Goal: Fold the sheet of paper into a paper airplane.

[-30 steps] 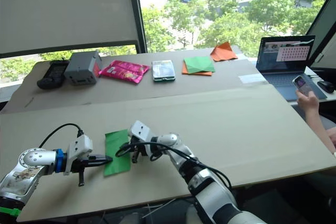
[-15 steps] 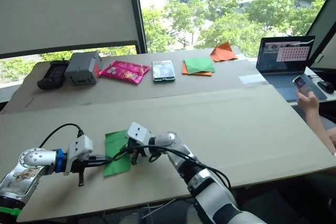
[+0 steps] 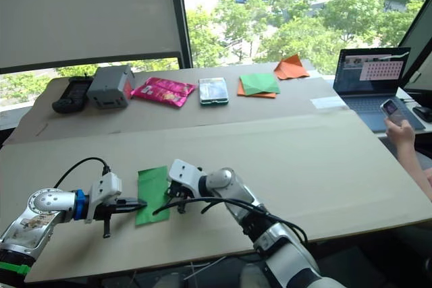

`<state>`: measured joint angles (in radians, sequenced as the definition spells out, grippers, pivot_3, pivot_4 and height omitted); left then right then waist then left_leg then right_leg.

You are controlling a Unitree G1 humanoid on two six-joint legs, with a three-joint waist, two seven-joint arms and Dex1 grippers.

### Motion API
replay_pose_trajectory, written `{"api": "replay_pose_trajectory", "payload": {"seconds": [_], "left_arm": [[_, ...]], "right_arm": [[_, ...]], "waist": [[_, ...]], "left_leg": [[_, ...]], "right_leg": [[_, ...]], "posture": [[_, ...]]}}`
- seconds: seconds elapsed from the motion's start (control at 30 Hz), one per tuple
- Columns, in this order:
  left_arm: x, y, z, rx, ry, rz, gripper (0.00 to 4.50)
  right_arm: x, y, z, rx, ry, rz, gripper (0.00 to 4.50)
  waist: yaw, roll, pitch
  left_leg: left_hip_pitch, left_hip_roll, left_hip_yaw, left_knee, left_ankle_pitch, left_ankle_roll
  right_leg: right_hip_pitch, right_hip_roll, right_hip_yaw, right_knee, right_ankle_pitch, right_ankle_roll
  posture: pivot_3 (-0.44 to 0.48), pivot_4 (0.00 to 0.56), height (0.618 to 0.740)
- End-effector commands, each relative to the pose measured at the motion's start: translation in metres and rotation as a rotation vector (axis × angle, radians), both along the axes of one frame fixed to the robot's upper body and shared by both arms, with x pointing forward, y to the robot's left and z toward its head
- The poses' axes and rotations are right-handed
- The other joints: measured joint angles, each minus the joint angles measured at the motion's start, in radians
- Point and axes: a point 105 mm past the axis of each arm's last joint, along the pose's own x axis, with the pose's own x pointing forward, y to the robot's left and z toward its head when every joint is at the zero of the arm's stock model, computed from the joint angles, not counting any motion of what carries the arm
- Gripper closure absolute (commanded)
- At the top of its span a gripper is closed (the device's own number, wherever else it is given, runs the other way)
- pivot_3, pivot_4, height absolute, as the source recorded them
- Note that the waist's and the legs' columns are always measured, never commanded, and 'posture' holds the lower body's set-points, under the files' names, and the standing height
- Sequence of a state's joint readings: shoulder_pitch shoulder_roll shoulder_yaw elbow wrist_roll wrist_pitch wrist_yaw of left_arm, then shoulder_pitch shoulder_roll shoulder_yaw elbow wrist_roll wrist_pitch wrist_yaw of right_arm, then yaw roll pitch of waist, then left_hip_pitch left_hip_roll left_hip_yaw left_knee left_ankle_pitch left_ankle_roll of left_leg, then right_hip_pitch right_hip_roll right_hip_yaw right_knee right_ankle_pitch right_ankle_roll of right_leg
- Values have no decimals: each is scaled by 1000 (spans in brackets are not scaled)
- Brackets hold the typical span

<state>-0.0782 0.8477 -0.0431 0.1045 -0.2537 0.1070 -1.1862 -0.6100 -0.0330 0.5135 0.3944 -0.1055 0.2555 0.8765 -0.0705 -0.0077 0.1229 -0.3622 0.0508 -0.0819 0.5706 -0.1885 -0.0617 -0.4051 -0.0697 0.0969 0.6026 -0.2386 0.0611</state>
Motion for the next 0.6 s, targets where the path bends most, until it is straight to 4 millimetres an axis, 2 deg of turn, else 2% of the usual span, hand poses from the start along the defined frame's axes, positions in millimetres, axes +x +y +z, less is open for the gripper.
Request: {"api": "replay_pose_trajectory", "payload": {"seconds": [0.03, 0.6], "left_arm": [[-3, 4, -15, 46, 45, 19, 4500], [-2, 2, -15, 48, 46, 16, 4500]], "right_arm": [[-15, 1, -17, -57, 58, 37, 4450], [-42, -8, -21, -105, 119, 150, 4450]], "waist": [[0, 0, 0], [4, 0, 0]], "left_leg": [[0, 0, 0, 0, 0, 0], [0, 0, 0, 0, 0, 0]], "right_leg": [[0, 0, 0, 0, 0, 0], [0, -1, 0, -1, 0, 0]], "posture": [[0, 150, 732], [0, 150, 732]]}}
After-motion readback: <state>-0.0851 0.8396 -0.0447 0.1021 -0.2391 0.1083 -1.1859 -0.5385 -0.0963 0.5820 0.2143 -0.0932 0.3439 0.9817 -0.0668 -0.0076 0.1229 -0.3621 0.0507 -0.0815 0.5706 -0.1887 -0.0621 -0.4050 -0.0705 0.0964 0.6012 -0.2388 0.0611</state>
